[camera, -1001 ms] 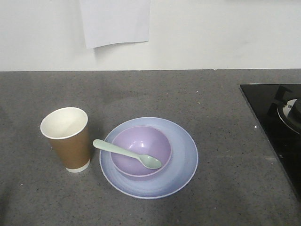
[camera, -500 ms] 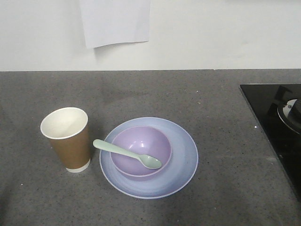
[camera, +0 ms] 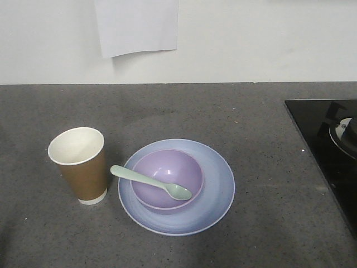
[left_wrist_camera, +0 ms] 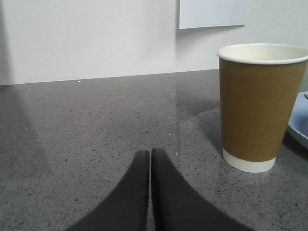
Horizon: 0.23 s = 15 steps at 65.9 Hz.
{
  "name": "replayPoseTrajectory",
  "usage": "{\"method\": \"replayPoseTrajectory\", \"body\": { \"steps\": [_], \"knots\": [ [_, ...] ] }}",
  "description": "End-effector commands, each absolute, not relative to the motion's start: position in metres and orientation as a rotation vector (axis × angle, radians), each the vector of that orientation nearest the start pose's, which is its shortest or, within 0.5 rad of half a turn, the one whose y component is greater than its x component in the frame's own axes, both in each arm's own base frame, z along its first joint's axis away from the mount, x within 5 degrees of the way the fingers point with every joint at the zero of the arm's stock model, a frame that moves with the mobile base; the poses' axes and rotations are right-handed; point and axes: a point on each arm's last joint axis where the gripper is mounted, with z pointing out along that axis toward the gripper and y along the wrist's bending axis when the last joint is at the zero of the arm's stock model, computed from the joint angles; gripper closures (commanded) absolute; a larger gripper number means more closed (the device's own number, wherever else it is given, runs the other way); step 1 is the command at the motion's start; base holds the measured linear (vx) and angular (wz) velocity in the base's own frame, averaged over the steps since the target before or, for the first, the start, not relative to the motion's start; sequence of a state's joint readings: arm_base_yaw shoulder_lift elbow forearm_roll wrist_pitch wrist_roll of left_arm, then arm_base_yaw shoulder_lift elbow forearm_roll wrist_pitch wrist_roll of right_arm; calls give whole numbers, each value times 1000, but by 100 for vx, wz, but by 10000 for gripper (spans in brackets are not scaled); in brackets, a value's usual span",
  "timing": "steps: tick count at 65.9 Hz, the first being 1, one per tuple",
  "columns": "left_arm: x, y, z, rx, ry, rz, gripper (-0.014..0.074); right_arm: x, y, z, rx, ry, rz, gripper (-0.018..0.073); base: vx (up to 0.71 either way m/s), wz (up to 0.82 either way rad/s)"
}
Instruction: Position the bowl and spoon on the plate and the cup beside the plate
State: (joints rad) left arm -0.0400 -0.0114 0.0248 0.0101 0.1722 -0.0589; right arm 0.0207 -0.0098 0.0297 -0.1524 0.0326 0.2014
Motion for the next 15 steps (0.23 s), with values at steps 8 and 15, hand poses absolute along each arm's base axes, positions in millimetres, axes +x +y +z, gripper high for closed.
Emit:
{"method": "replayPoseTrajectory", "body": {
  "steps": [8, 15],
  "knots": [
    [56, -2, 188, -24, 1610, -83, 602, 56, 2, 203, 13, 1467, 55, 565, 0, 0],
    [56, -2, 188, -24, 1610, -83, 602, 56, 2, 203, 13, 1467, 55, 565, 0, 0]
  ]
}}
